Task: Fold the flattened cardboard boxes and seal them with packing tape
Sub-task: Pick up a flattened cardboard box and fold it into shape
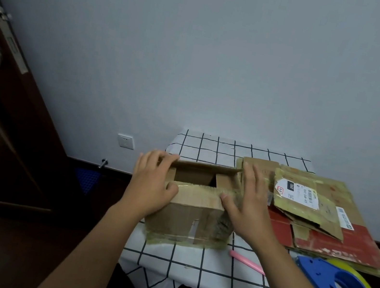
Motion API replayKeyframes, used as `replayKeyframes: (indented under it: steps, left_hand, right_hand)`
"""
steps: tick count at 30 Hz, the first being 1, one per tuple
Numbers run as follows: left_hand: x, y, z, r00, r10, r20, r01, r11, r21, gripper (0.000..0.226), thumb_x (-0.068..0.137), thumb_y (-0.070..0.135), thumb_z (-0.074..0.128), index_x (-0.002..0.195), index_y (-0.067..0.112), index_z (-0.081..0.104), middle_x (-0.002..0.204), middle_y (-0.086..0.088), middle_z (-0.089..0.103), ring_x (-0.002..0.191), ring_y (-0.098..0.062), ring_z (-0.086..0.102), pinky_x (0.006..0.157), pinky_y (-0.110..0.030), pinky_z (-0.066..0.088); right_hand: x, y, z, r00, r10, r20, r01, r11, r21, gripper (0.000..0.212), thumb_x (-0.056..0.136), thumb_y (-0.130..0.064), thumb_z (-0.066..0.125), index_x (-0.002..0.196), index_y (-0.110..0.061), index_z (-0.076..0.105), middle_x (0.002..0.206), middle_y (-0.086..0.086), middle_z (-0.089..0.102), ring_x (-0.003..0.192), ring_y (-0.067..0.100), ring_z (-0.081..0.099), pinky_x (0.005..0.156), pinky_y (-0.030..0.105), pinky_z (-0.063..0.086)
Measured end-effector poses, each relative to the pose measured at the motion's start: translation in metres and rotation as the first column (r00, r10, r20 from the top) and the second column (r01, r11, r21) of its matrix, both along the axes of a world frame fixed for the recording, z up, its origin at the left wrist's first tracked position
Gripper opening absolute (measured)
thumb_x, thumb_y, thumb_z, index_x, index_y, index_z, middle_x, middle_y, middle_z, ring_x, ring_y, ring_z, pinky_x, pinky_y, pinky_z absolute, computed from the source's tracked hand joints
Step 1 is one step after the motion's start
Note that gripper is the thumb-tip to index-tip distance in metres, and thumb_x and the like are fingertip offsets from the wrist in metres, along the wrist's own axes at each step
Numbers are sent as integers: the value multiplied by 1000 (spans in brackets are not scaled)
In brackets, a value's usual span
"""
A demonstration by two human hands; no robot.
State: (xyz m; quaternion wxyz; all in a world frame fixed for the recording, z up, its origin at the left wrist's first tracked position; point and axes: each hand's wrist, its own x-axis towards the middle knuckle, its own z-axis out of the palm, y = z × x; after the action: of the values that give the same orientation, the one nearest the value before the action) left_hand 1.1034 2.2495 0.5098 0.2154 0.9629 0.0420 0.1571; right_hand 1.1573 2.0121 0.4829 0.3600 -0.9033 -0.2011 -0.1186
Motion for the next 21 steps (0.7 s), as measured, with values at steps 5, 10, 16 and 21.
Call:
replayKeyframes:
  steps: [5,10,16,21]
  left_hand:
    - [-16,-4,-19,997,3,74,-1,999,-36,29,94,20,53,122,21,64,128,3,51,120,-17,45,105,-33,37]
    - [-21,-16,-13,996,-64,-67,73,987,141,73,90,69,28,143,22,43,157,3,31,148,-19,18,120,-35,4]
    - [-21,-20,-14,964,-29,-264,132,916,378,90,84,73,46,154,41,-2,164,8,-7,150,-16,-9,120,-55,-2]
    - [-25,-24,-12,973,-34,-230,127,907,401,84,88,68,45,153,43,-1,164,7,-6,151,-18,-9,119,-51,-4]
  right_hand:
    - [12,0,-1,983,183,-3,-177,944,-280,56,99,-43,38,153,-26,33,161,-5,27,151,17,14,121,49,18]
    - [7,0,-7,979,194,-63,-203,955,-218,88,85,-77,11,147,-23,43,156,-12,30,147,4,11,122,31,10]
    - [2,-5,5,959,250,-136,-285,843,-456,103,74,-89,29,157,-28,15,162,-17,0,145,0,-12,119,28,12]
    - [-1,-8,7,958,278,-68,-275,828,-489,88,85,-75,41,157,-29,18,164,-12,6,144,5,-12,118,31,8]
